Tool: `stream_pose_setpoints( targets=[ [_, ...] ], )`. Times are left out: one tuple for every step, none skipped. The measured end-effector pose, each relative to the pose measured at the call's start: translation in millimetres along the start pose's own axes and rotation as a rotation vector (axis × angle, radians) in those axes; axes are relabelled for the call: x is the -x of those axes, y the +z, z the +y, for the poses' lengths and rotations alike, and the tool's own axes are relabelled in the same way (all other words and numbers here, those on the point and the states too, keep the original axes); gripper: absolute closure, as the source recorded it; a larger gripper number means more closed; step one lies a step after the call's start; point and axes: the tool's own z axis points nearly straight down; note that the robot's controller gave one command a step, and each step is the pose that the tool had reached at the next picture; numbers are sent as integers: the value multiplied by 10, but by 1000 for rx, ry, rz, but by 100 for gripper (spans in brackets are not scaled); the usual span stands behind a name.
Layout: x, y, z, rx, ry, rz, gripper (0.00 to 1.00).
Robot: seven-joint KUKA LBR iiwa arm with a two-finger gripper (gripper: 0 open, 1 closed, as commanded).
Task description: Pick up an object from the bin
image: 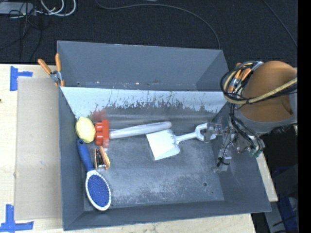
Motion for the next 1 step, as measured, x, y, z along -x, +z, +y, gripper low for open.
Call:
stream_pose_setpoints(
  targets=[
    [17, -45, 5, -1, -3, -8, 0]
  ],
)
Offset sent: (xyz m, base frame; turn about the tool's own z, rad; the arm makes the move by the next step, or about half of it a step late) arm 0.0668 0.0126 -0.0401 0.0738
